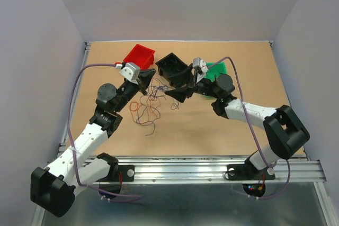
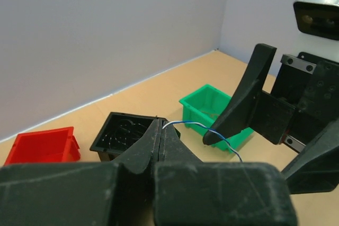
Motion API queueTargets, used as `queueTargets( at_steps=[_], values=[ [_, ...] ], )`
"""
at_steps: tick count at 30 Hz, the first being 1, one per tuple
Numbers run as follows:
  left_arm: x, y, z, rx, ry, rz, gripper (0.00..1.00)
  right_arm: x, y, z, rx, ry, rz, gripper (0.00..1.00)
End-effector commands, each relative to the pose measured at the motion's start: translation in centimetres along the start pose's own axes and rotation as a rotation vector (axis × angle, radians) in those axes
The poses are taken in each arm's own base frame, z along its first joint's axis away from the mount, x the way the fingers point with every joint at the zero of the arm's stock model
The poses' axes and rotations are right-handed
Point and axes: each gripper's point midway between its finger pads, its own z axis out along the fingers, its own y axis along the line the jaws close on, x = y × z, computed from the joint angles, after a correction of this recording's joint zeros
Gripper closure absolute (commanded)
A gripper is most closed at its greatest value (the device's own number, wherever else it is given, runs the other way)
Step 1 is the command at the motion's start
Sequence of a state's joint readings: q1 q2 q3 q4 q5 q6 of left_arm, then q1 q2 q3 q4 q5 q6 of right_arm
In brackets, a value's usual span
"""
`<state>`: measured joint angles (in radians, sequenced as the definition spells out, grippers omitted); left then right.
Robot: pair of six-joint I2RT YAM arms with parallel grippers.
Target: Untangle the cables
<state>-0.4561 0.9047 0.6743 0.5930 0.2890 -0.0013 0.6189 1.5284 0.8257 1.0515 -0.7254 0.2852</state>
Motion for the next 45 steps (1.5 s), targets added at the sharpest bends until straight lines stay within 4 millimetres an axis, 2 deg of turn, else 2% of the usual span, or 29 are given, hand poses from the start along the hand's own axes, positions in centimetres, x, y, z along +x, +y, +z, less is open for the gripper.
queueTargets(
  at_steps=[1, 5, 11, 14, 15, 16, 17, 18, 19, 21, 22, 24, 25, 28, 30, 32, 35, 36, 40, 45],
  values=[
    [-4.0, -1.6, 0.9, 0.059, -0.098, 0.066, 1.0, -3.4, 0.1, 1.6, -0.016, -0.091, -0.074, 0.24],
    [-3.2, -3.5, 1.2, 0.134, -0.075, 0.083, 1.0, -3.0, -0.6, 2.0, 0.008, -0.091, -0.064, 0.25],
    [-2.8, -6.5, 0.8, 0.26, -0.068, 0.112, 1.0, -2.6, -0.9, 2.6, 0.006, -0.088, -0.047, 0.35],
    [-2.5, -7.5, 0.6, 0.31, -0.063, 0.119, 0.96, -2.8, -0.7, 2.7, 0.0, -0.09, -0.036, 0.69],
    [-2.3, -7.7, 0.6, 0.324, -0.059, 0.123, 0.86, -3.0, -0.6, 2.7, 0.003, -0.094, -0.029, 0.9],
    [-2.3, -7.9, 0.5, 0.336, -0.058, 0.129, 0.77, -3.2, -0.6, 2.6, 0.008, -0.098, -0.028, 0.98],
    [-2.1, -8.2, 0.4, 0.357, -0.051, 0.141, 0.51, -3.5, -0.2, 2.3, 0.009, -0.104, -0.03, 1.0],
    [-2.1, -8.2, 0.4, 0.357, -0.05, 0.144, 0.5, -3.9, -0.2, 2.1, 0.016, -0.112, -0.032, 1.0],
    [-2.4, -7.5, 0.7, 0.312, -0.05, 0.142, 0.23, -4.1, 0.0, 1.8, 0.023, -0.117, -0.034, 0.99],
    [-3.1, -6.4, 0.7, 0.244, -0.062, 0.136, 0.04, -4.8, 0.1, 0.9, 0.068, -0.139, -0.036, 0.99],
    [-3.3, -5.5, 0.7, 0.192, -0.065, 0.137, 0.02, -5.1, 0.1, 0.5, 0.091, -0.15, -0.038, 0.99],
    [-3.7, -5.2, 0.5, 0.168, -0.075, 0.14, 0.01, -5.9, -0.4, -0.5, 0.159, -0.18, -0.037, 1.0],
    [-4.0, -5.2, 0.1, 0.172, -0.087, 0.152, 0.01, -6.6, 0.1, -1.2, 0.178, -0.2, -0.035, 1.0],
    [-4.0, -6.4, -0.4, 0.238, -0.093, 0.172, 0.01, -7.9, -0.3, -2.7, 0.276, -0.236, -0.004, 0.99],
    [-3.5, -6.9, -0.4, 0.274, -0.078, 0.186, 0.01, -8.8, -1.2, -3.6, 0.36, -0.264, 0.013, 0.99],
    [-3.0, -7.7, -0.4, 0.329, -0.068, 0.205, 0.01, -9.4, -1.1, -4.6, 0.402, -0.277, 0.031, 1.0],
    [-2.3, -8.7, -0.5, 0.396, -0.056, 0.212, 0.07, -10.0, -1.0, -5.7, 0.45, -0.296, 0.045, 0.99],
    [-2.0, -9.0, -0.5, 0.412, -0.049, 0.215, 0.14, -10.2, -1.1, -6.0, 0.464, -0.302, 0.051, 1.0],
    [-1.5, -10.0, -0.6, 0.46, -0.043, 0.22, 0.3, -10.2, -1.5, -6.4, 0.508, -0.29, 0.079, 0.99],
    [-0.8, -10.6, -0.4, 0.484, -0.03, 0.228, 0.34, -9.9, -1.7, -6.1, 0.504, -0.28, 0.097, 1.0]
  ],
)
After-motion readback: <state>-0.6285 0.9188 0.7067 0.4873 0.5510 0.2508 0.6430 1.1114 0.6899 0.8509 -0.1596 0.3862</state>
